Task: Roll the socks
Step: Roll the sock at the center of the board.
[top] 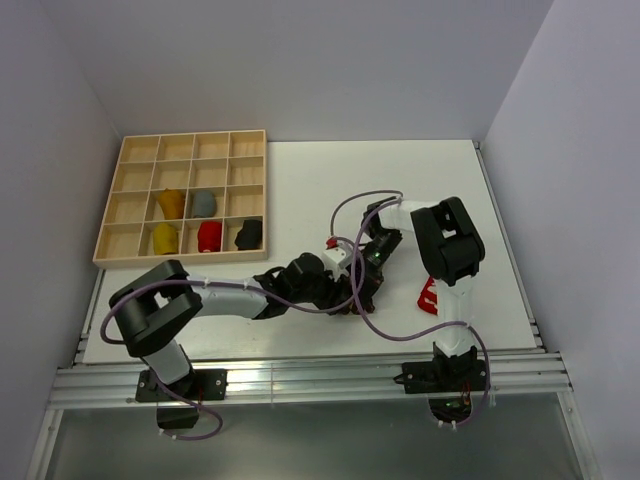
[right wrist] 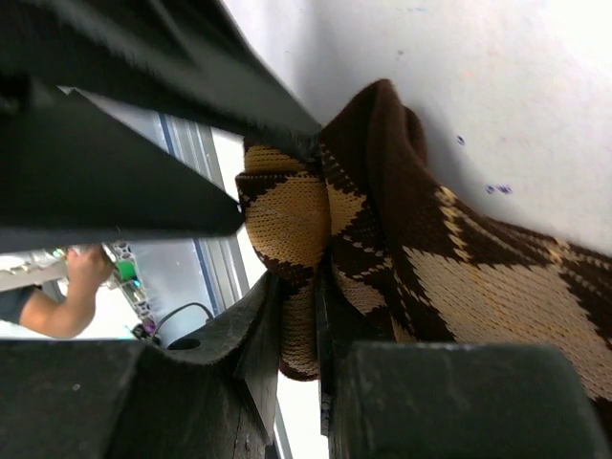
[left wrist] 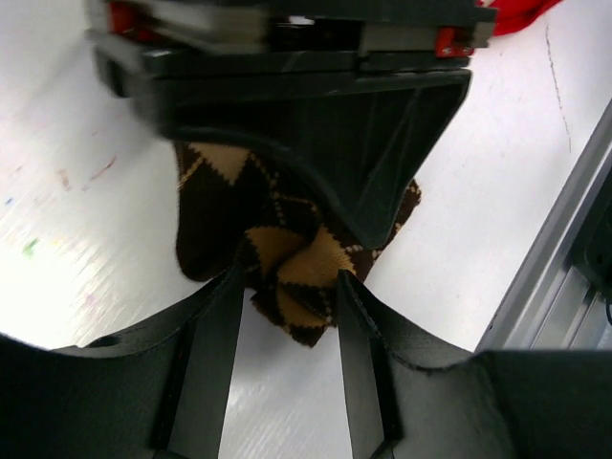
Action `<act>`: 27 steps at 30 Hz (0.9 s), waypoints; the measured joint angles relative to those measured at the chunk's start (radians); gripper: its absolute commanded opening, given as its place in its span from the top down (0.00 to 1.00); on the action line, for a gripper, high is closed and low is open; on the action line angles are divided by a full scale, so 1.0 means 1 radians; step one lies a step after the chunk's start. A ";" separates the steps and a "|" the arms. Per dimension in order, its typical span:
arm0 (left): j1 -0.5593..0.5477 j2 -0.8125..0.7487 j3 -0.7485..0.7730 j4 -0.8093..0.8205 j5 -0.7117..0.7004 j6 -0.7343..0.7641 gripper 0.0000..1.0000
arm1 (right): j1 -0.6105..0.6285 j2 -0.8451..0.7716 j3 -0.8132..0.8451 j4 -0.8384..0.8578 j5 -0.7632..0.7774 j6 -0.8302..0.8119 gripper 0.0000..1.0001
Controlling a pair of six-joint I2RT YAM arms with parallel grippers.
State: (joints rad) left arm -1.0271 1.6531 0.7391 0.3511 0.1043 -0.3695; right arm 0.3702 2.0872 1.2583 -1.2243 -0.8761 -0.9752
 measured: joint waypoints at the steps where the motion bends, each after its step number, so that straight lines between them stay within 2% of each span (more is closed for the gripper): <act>1: -0.002 0.012 0.010 0.000 0.006 0.009 0.51 | -0.003 0.002 0.000 0.002 0.001 0.009 0.95; 8: -0.006 0.099 0.087 0.003 0.059 0.042 0.54 | -0.030 0.018 -0.006 0.006 0.000 0.044 0.95; 10: -0.006 0.121 0.103 0.003 0.077 0.043 0.58 | -0.037 0.018 -0.011 0.008 0.004 0.053 0.95; 11: -0.006 0.128 0.109 0.004 0.084 0.042 0.61 | -0.041 0.018 -0.015 0.012 0.005 0.058 0.95; 12: -0.006 0.135 0.113 0.004 0.092 0.042 0.70 | -0.045 0.018 -0.018 0.013 0.006 0.063 0.95; 14: -0.007 0.144 0.123 0.006 0.106 0.035 0.80 | -0.053 0.018 -0.024 0.019 0.006 0.071 0.94; 16: -0.008 0.152 0.135 0.000 0.116 0.034 0.91 | -0.058 0.015 -0.032 0.029 0.006 0.084 0.82; 18: -0.008 0.163 0.151 -0.013 0.127 0.026 1.00 | -0.064 0.002 -0.051 0.051 0.007 0.109 0.78; 22: -0.006 0.198 0.214 -0.074 0.142 0.006 1.00 | -0.070 -0.074 -0.106 0.115 0.043 0.159 0.63; 27: 0.008 0.241 0.292 -0.153 0.159 -0.042 1.00 | -0.089 -0.203 -0.178 0.227 0.100 0.221 0.58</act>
State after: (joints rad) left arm -1.0195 1.8946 1.0313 0.1986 0.2634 -0.4118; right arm 0.2810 1.8839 1.0801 -0.9970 -0.7757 -0.7544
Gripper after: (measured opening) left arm 0.034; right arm 0.409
